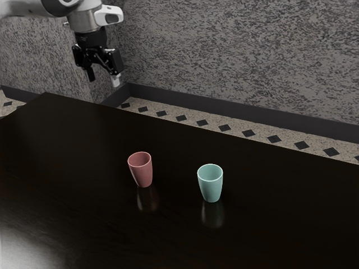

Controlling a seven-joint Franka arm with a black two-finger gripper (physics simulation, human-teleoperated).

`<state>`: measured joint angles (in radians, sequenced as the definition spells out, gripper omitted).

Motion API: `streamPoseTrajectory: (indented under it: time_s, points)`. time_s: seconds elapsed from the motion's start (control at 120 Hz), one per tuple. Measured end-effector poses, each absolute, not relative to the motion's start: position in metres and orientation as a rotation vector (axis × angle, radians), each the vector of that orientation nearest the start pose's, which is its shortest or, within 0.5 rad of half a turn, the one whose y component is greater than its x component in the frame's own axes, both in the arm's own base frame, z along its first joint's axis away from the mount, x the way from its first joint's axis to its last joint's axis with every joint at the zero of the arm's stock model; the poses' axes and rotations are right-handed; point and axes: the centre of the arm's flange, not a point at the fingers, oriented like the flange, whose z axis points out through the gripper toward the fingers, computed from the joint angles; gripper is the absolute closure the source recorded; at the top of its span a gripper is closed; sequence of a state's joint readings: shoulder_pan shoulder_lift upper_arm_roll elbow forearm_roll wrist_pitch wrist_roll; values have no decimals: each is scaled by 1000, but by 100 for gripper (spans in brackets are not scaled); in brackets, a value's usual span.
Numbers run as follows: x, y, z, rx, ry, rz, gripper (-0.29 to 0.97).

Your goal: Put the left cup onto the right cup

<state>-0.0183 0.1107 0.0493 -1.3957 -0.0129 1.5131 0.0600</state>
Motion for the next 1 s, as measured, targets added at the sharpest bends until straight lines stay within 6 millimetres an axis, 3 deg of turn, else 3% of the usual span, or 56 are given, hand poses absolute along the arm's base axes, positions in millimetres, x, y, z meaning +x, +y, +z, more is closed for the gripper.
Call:
streamPoseTrajectory:
  time_s: [0.467, 1.0]
  points:
    - [587, 18, 631, -3147, 47, 10, 2]
    - [614, 21, 577, -3145, 42, 94, 2]
